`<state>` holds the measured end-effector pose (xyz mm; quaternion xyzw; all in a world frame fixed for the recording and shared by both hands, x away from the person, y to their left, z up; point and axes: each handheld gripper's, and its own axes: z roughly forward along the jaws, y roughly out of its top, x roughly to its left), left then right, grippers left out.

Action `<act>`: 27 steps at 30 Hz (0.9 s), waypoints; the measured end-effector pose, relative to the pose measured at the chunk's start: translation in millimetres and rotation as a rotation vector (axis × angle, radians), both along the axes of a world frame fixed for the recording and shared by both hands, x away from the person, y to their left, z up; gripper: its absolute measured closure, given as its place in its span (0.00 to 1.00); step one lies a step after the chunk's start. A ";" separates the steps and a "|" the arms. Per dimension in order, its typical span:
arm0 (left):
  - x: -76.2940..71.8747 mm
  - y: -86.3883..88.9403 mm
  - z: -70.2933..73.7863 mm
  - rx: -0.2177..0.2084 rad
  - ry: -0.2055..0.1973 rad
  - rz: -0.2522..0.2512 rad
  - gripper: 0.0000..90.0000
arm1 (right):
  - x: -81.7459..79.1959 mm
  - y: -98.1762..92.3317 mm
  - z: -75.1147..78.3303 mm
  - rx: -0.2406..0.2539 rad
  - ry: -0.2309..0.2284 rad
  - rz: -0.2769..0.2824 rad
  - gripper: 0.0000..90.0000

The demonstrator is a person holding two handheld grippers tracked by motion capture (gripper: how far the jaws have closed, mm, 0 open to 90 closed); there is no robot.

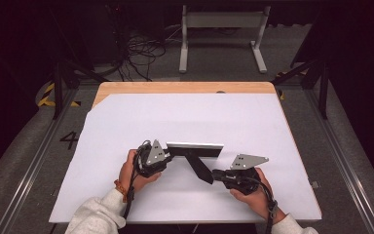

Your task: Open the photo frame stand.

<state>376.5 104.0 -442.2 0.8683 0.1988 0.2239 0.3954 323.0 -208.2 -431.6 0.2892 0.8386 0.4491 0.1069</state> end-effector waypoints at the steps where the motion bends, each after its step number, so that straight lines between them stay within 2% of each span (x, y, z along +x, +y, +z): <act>1: 0.1 1.3 0.7 0.003 -0.002 0.001 0.81 | 0.0 -0.3 0.4 0.000 -0.001 -0.001 0.93; 8: -0.2 5.3 2.4 -0.013 0.001 0.000 0.77 | -0.5 -2.2 3.8 0.007 -0.013 -0.006 0.93; 16: -0.2 7.3 5.0 -0.029 -0.005 -0.019 0.71 | 0.1 -8.3 9.9 0.007 -0.052 -0.038 0.92; 24: 0.1 9.0 7.5 -0.051 0.000 -0.039 0.65 | 4.7 -18.5 11.9 -0.007 -0.093 -0.109 0.88; 27: 0.7 9.1 8.3 -0.060 0.000 -0.040 0.63 | 5.5 -19.6 13.0 -0.019 -0.121 -0.132 0.87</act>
